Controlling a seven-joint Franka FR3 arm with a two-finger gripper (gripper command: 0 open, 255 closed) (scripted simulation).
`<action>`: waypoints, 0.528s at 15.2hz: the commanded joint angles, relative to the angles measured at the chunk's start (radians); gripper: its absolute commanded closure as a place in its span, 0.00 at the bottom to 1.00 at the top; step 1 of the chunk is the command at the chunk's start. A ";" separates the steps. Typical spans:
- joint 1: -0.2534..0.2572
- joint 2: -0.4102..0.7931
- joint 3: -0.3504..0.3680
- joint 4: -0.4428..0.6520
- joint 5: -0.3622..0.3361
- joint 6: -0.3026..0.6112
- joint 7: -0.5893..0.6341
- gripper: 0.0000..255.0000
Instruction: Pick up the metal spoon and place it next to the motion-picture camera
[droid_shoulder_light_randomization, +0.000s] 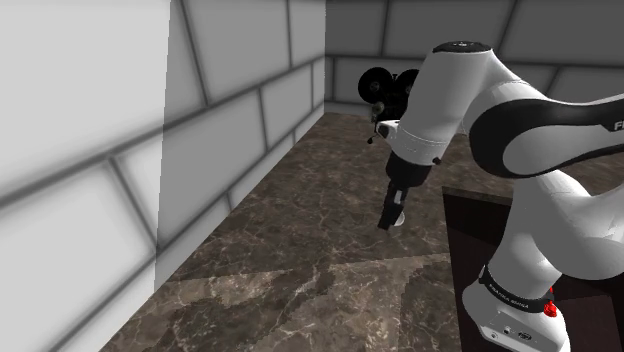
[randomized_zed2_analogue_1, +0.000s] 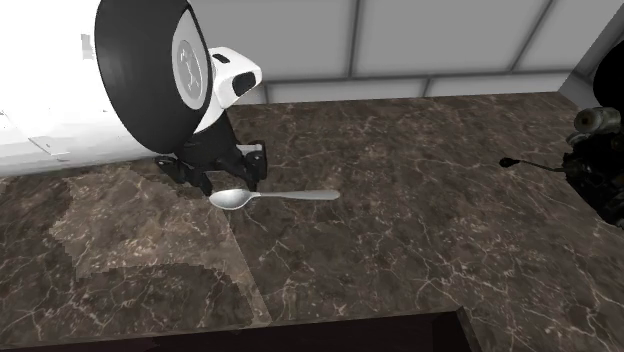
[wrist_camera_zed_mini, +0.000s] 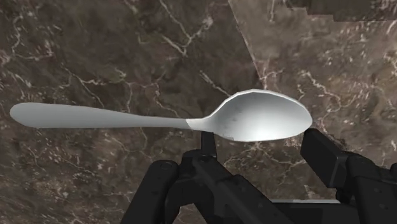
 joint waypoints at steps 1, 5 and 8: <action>-0.002 -0.005 -0.003 0.024 -0.003 -0.029 0.000 1.00; -0.006 -0.012 -0.012 0.074 -0.011 -0.086 -0.002 1.00; -0.009 -0.014 -0.017 0.113 -0.016 -0.128 -0.004 1.00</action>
